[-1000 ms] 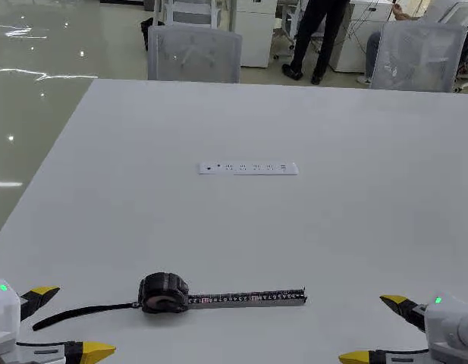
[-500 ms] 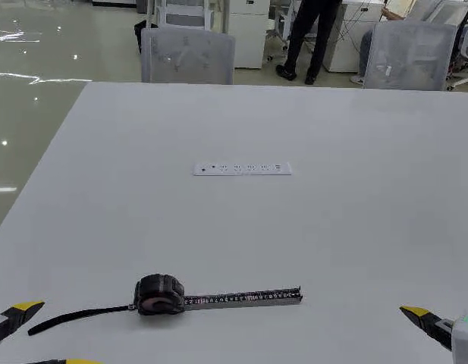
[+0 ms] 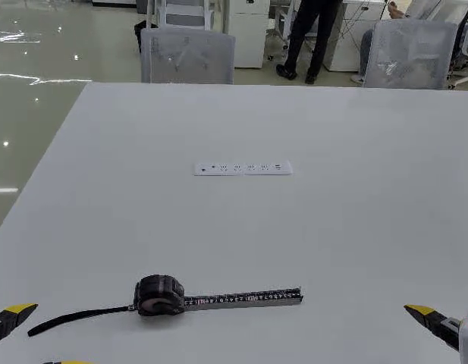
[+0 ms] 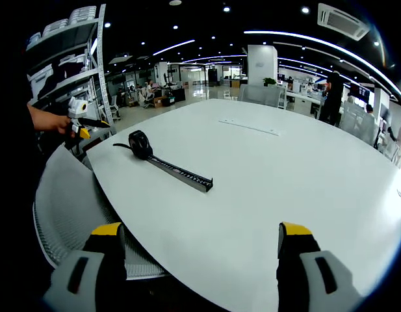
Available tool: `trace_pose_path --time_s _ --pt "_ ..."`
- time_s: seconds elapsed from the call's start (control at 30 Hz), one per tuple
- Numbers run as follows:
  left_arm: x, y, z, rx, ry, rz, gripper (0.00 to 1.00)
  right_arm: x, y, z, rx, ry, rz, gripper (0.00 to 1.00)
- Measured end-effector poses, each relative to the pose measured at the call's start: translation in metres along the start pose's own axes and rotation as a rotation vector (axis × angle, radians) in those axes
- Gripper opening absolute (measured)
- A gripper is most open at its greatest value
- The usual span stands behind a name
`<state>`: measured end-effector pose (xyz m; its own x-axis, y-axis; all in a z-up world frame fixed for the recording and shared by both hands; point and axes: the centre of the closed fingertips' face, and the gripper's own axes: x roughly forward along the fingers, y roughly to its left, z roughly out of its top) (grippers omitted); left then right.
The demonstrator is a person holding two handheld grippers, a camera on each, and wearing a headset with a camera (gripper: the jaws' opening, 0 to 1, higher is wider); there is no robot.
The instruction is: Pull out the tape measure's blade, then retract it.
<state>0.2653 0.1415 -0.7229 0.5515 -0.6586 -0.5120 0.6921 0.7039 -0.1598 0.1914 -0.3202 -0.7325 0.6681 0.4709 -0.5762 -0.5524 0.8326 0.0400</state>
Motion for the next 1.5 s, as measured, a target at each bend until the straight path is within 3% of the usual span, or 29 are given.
trace_pose_path --time_s 0.17,0.57,0.93,1.17,1.5 --pt "-0.001 -0.001 0.001 -0.015 -0.015 0.006 1.00 -0.002 -0.001 -0.001 0.002 -0.001 0.004 1.00" --pt "0.000 -0.001 -0.009 -0.025 0.013 0.006 1.00 -0.001 0.002 -0.005 -0.006 0.010 0.027 1.00" --pt "0.007 -0.002 -0.009 -0.025 0.027 0.020 1.00 0.005 0.005 -0.005 -0.003 0.015 0.044 1.00" --pt "0.008 -0.002 -0.013 -0.033 0.044 0.019 1.00 0.004 -0.001 -0.003 -0.006 0.008 0.039 1.00" --pt "0.007 -0.005 -0.007 -0.064 0.025 0.036 1.00 0.005 -0.002 -0.005 -0.020 0.018 0.050 1.00"
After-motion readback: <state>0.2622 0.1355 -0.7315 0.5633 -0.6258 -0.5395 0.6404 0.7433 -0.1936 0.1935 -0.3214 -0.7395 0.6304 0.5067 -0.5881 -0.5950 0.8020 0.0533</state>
